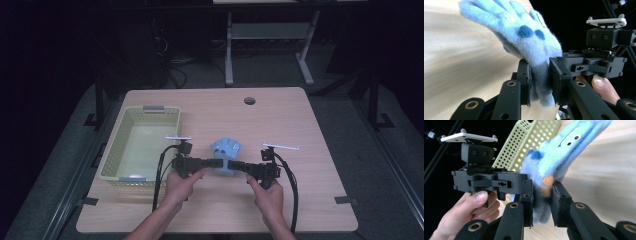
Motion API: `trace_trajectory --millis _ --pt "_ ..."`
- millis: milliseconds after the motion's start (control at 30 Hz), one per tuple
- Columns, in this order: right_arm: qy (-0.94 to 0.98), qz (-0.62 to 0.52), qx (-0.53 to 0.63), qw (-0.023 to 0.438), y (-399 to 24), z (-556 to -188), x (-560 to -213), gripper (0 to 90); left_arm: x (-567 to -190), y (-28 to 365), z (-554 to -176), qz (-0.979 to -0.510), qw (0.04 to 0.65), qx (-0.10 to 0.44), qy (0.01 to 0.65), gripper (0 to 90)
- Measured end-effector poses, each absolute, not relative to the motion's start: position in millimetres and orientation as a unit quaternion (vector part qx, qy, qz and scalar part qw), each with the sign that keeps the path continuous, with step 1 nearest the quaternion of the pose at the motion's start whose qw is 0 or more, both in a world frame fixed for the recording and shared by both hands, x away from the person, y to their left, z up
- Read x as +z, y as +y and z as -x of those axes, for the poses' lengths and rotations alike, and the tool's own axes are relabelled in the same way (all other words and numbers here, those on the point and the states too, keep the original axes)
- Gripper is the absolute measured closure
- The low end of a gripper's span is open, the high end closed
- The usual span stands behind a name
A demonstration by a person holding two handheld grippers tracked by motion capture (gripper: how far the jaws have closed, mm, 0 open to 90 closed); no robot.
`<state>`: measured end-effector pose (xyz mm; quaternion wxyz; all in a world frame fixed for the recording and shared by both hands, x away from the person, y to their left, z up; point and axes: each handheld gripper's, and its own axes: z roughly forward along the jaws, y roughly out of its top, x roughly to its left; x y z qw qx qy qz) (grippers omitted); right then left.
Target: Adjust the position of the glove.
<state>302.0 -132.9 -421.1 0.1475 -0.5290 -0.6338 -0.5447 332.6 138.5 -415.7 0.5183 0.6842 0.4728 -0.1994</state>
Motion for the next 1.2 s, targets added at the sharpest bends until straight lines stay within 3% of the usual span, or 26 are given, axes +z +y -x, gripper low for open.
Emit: trace_trajectory --millis 467,1200 --pt "-0.649 0.504 -0.549 0.153 -97.7 -316.9 -391.9 73.5 -385.8 176.2 -338.4 -0.683 0.526 -0.186 0.472 71.1" --pt "-0.671 0.476 -0.542 0.171 -42.0 -338.7 -371.9 73.4 -370.5 232.8 -343.0 -0.668 0.537 -0.171 0.485 70.9"
